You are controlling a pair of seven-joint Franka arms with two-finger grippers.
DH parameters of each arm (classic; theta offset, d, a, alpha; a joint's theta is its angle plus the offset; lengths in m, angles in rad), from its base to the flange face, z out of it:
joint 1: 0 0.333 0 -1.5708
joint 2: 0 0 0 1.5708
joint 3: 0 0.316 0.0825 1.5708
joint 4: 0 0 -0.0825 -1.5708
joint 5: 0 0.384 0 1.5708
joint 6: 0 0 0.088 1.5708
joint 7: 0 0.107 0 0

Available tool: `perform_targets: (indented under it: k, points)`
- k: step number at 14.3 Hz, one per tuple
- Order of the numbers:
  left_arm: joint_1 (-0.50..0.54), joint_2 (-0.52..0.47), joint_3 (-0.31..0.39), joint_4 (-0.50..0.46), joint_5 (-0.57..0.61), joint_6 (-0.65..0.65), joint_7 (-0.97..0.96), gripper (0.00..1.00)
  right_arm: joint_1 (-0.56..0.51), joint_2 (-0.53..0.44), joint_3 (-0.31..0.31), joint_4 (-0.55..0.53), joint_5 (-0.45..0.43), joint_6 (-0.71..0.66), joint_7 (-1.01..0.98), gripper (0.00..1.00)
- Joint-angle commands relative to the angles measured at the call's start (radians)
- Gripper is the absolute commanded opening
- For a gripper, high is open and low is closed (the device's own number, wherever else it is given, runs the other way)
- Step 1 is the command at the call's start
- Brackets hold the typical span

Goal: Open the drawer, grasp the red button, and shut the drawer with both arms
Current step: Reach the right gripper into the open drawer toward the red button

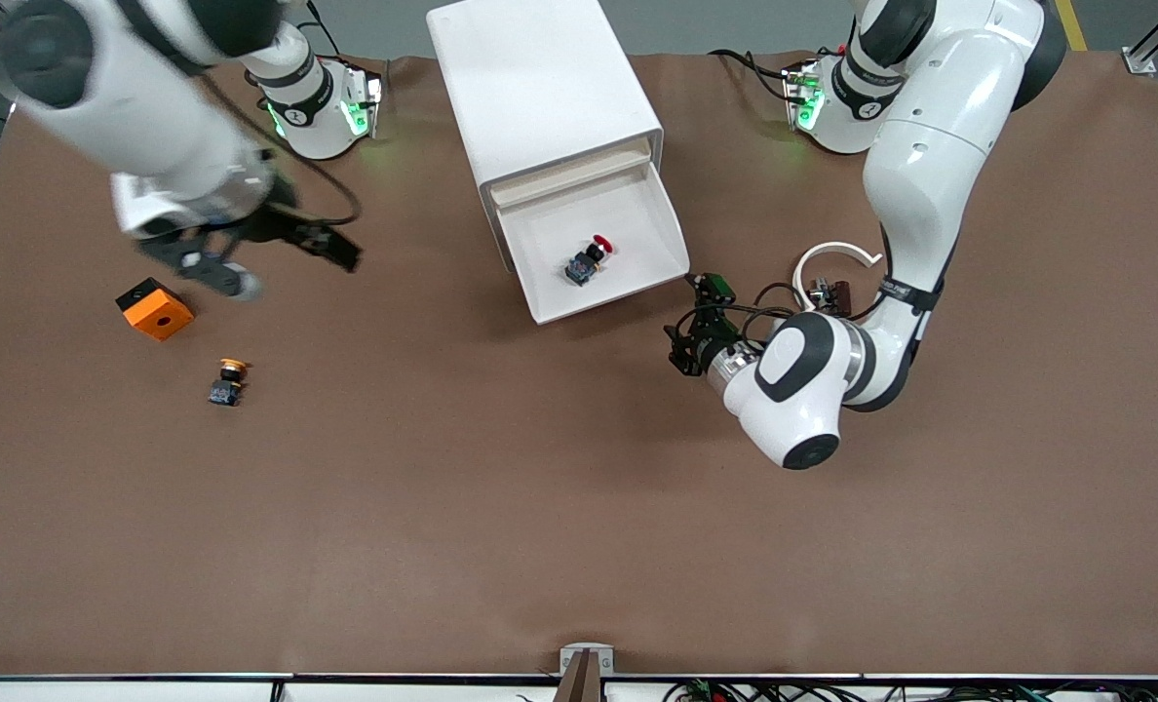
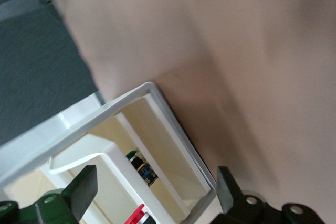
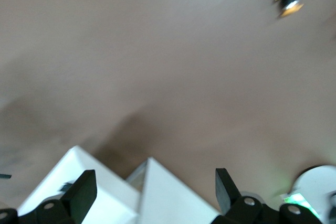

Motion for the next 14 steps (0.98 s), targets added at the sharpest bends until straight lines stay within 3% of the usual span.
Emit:
perform_targets:
  k: [1,7,11,14]
  points:
    - [-0.005,-0.061,0.046,-0.007,0.020,0.046,0.222,1.00,0.121,0.020,-0.014,-0.053,0.008,0.131,0.202,1.00]
    - [-0.014,-0.168,0.058,-0.008,0.289,0.156,0.653,1.00,0.276,0.209,-0.014,-0.033,0.006,0.387,0.431,1.00]
    - [-0.077,-0.237,0.057,-0.010,0.492,0.266,0.681,1.00,0.357,0.350,-0.014,0.036,0.002,0.403,0.498,1.00]
    - [-0.085,-0.244,0.046,-0.013,0.509,0.394,0.681,1.00,0.377,0.396,-0.014,0.059,0.006,0.416,0.529,1.00]
